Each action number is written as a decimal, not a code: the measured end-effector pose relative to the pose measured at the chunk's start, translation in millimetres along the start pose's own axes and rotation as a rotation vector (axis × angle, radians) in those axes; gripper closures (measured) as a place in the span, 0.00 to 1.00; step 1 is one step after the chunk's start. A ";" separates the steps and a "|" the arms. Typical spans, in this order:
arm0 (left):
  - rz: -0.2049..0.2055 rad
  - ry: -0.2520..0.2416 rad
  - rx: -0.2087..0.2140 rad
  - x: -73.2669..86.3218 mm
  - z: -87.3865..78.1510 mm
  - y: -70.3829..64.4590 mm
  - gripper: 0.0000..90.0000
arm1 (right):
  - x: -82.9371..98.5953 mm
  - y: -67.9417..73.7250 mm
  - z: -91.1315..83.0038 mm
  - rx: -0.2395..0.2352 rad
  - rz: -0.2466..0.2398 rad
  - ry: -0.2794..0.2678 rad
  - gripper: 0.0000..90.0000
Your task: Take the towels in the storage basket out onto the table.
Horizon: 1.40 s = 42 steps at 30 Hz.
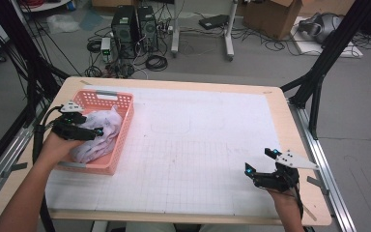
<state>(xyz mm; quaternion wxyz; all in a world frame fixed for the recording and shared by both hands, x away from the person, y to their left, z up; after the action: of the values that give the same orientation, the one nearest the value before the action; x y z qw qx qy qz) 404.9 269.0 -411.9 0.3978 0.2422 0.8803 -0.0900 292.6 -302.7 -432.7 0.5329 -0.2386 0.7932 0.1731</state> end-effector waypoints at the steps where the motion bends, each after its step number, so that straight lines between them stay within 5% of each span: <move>1: 0.002 0.020 -0.011 1.9 2.4 1.4 0.21 | 0.0 0.0 0.0 0.000 0.000 0.000 0.06; 4: 0.006 0.084 -0.046 7.9 10.1 5.6 0.20 | -0.3 0.1 0.1 0.000 0.000 -0.001 0.06; 8: 0.004 0.155 -0.037 13.6 22.3 4.6 0.15 | -0.3 1.3 1.1 -0.001 0.000 0.001 0.06; 12: 0.064 0.251 -0.074 21.6 38.2 -1.9 0.05 | -0.6 1.4 2.2 -0.004 -0.003 0.001 0.06; 13: 0.085 0.263 -0.077 23.3 41.8 -1.9 0.03 | -0.6 1.4 2.5 -0.003 -0.005 0.002 0.06; 17: 0.049 0.258 -0.088 22.0 45.8 1.3 0.03 | -0.1 1.8 2.1 -0.005 -0.003 0.003 0.06; 22: 0.039 0.245 -0.106 21.3 43.5 4.6 0.15 | 1.2 -0.7 1.9 -0.001 0.012 0.012 0.06; 29: 0.041 0.208 -0.136 17.2 37.3 5.2 0.45 | 1.7 -0.8 1.8 0.003 0.011 0.021 0.06; 35: -0.042 0.114 -0.137 13.3 27.2 11.2 0.58 | 2.0 -3.5 0.2 0.013 0.019 0.019 0.06; 42: -0.147 -0.064 -0.138 3.4 4.2 22.7 0.59 | 2.1 -5.8 -1.4 0.020 0.035 0.015 0.06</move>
<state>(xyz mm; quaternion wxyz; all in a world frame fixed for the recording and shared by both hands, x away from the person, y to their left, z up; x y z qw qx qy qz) 417.0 288.4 -416.4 0.4336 0.1461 0.8867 -0.0659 294.2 -308.6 -434.3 0.5264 -0.2205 0.8028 0.1726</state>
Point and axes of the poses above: each handheld gripper's, and its own axes: z roughly forward along the jaws, x roughly out of its underside, y roughly to its left, the point moved 5 cm from there along z, roughly forward along the jaws, and after that the axes turned 1 degree about -y, right-handed, at the moved point
